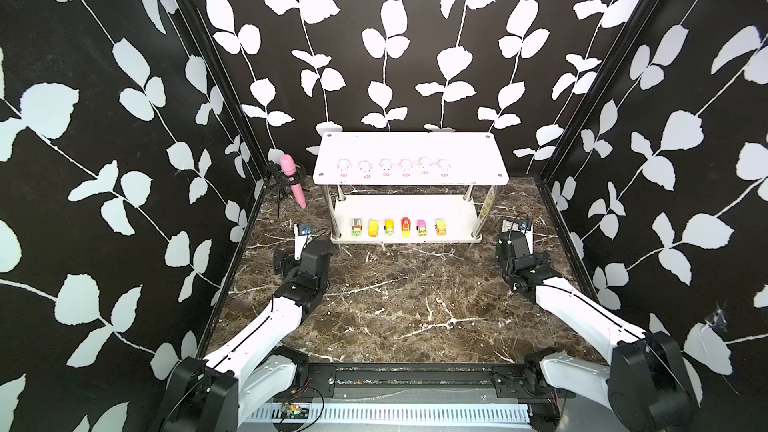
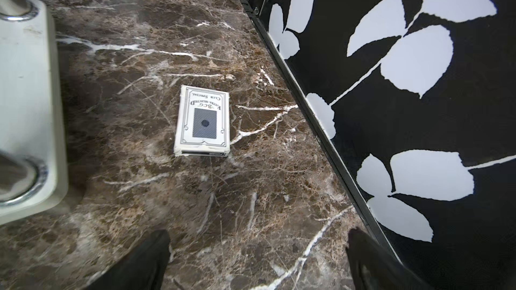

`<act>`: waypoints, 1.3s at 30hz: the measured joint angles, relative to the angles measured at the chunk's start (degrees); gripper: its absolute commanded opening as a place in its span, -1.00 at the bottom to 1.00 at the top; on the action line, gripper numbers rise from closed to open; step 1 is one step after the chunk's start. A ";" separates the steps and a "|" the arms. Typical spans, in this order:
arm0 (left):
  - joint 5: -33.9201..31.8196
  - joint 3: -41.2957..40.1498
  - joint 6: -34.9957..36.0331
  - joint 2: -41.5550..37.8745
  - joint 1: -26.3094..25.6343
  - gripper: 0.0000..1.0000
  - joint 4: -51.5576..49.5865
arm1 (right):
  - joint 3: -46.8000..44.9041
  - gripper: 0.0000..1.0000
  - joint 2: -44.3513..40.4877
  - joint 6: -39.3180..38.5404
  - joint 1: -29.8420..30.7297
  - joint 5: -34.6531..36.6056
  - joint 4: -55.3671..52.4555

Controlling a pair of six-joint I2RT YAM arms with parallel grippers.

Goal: Organize plastic toys on shelves
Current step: Reset both arms

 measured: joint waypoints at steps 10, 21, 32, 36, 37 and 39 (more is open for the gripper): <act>14.78 -2.25 4.90 6.99 8.66 0.97 9.66 | -4.61 0.99 1.29 -4.42 -6.34 -5.53 10.62; 30.91 -3.61 11.10 13.77 13.75 0.97 21.81 | -12.59 0.99 3.34 -8.98 -11.80 -15.76 28.02; 38.34 -6.21 13.81 17.99 14.53 0.97 33.57 | -15.91 0.99 6.49 -14.23 -14.16 -25.88 43.80; 40.33 -6.21 13.03 19.06 15.74 0.97 36.06 | -16.15 0.99 8.72 -14.86 -14.43 -27.12 47.80; 40.76 -6.16 12.74 19.52 16.06 0.97 36.72 | -16.15 0.99 9.29 -14.91 -14.56 -27.61 48.50; 41.57 -5.99 12.37 21.11 16.44 0.97 38.07 | -16.15 0.99 10.56 -14.93 -14.64 -28.06 49.99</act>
